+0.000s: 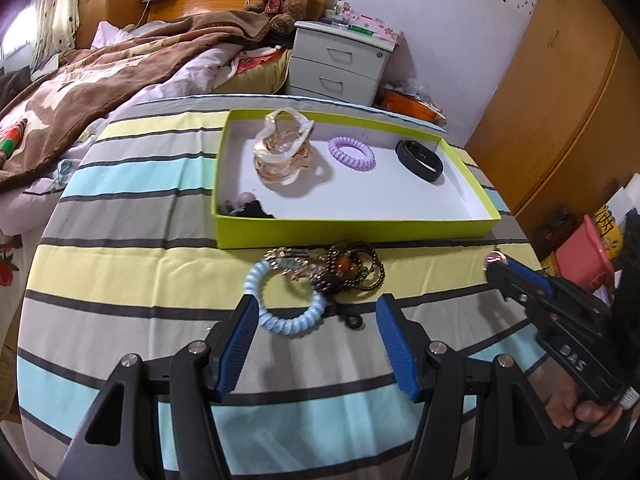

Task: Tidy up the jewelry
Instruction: 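Grasp the dark beaded bracelet with the left tool while the right tool grasps the black teal-bead cord, then carry the beaded bracelet with the left tool while the right tool carries the cord over the box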

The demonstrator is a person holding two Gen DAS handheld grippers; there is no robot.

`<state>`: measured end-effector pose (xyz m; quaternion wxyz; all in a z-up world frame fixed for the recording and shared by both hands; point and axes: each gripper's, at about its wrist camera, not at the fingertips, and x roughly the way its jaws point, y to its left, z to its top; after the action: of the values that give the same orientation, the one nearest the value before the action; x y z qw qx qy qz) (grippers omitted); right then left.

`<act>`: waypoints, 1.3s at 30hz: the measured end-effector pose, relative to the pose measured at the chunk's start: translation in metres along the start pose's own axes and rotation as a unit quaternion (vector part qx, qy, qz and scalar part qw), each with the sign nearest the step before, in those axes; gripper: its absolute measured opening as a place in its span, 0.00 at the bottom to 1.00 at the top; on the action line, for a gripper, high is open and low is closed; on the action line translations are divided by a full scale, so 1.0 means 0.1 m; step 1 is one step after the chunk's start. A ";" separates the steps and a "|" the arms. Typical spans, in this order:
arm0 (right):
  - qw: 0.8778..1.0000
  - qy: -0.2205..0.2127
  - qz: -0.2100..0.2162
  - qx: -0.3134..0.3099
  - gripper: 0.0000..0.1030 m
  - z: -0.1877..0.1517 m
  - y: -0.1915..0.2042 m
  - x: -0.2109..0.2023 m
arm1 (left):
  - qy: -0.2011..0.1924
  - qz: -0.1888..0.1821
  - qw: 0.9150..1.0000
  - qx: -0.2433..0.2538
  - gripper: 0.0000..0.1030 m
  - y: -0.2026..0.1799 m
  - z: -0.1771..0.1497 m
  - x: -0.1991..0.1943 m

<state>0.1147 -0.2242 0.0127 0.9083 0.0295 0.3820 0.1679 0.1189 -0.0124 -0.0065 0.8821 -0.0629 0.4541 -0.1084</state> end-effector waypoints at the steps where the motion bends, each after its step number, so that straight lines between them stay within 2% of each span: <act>1: 1.000 -0.002 0.000 -0.001 0.16 -0.01 -0.01 -0.02 | 0.000 0.001 1.000 0.003 0.61 -0.02 0.01 0.02; 8: 1.000 -0.010 0.008 -0.002 0.16 -0.04 -0.01 -0.06 | 0.005 0.016 1.000 0.013 0.60 -0.16 0.05 0.14; 14: 1.000 -0.009 0.013 0.000 0.16 -0.05 -0.02 -0.05 | 0.018 0.028 0.999 0.000 0.46 -0.15 0.07 0.27; 17: 1.000 -0.010 0.015 0.001 0.16 -0.05 -0.04 -0.05 | 0.023 0.032 0.999 -0.005 0.43 -0.15 0.08 0.32; 21: 1.000 -0.010 0.015 0.000 0.16 -0.05 -0.04 -0.05 | 0.022 0.033 0.999 -0.004 0.33 -0.18 0.09 0.33; 31: 1.000 -0.011 0.014 0.001 0.16 -0.05 -0.05 -0.05 | 0.021 0.034 0.999 -0.001 0.20 -0.19 0.08 0.31; 39: 1.000 -0.011 0.014 0.000 0.16 -0.05 -0.05 -0.05 | 0.007 0.024 1.000 0.001 0.16 -0.20 0.05 0.21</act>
<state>0.1096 -0.2310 0.0118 0.9101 0.0365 0.3713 0.1801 0.1323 -0.0371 -0.0155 0.8815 -0.0503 0.4610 -0.0886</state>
